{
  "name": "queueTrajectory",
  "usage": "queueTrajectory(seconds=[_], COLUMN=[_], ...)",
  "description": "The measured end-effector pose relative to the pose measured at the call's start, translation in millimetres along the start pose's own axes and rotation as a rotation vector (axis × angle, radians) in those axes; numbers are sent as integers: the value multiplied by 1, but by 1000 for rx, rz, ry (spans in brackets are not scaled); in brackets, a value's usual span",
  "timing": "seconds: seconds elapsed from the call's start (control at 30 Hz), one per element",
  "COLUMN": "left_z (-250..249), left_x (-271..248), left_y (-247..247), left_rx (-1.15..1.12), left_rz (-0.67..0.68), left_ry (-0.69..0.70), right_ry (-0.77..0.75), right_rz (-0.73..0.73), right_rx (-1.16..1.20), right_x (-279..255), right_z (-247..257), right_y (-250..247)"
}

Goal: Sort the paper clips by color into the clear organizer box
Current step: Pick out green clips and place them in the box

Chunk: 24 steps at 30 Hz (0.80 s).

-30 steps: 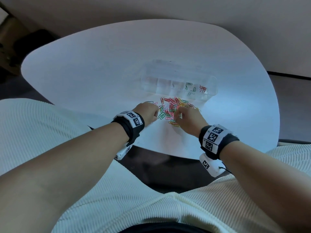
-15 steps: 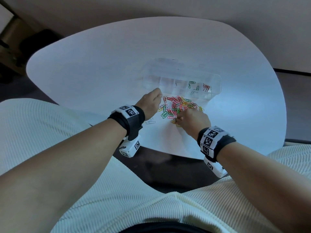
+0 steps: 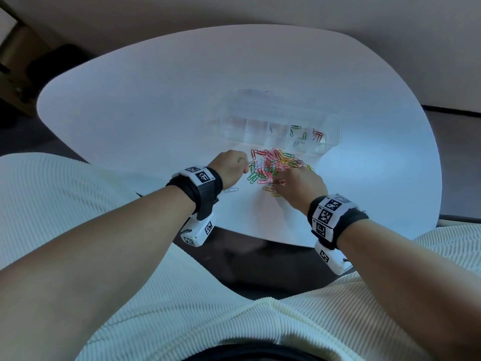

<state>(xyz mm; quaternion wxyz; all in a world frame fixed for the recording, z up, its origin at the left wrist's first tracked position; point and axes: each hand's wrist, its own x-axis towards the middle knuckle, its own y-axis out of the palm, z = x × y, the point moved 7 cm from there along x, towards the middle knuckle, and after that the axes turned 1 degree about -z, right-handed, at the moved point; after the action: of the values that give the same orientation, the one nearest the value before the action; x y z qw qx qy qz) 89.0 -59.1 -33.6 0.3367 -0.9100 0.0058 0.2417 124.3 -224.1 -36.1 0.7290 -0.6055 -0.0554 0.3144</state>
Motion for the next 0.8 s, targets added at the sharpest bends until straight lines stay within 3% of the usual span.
queueTrajectory(seconds=[0.17, 0.43, 0.6, 0.7, 0.8], left_z=[0, -2, -7, -7, -4], left_x=[2, -2, -2, -3, -5], left_y=[4, 19, 18, 19, 13], left_rx=[263, 479, 565, 533, 316], left_rz=[-32, 27, 10, 15, -26], left_ry=[58, 121, 150, 135, 75], right_ry=[21, 284, 330, 368, 440], right_rz=[-16, -50, -35, -20, 46], right_rx=[-4, 736, 815, 856, 1064], right_x=[-2, 2, 2, 0, -2], right_z=[1, -26, -29, -27, -26], right_y=[0, -12, -12, -9, -5])
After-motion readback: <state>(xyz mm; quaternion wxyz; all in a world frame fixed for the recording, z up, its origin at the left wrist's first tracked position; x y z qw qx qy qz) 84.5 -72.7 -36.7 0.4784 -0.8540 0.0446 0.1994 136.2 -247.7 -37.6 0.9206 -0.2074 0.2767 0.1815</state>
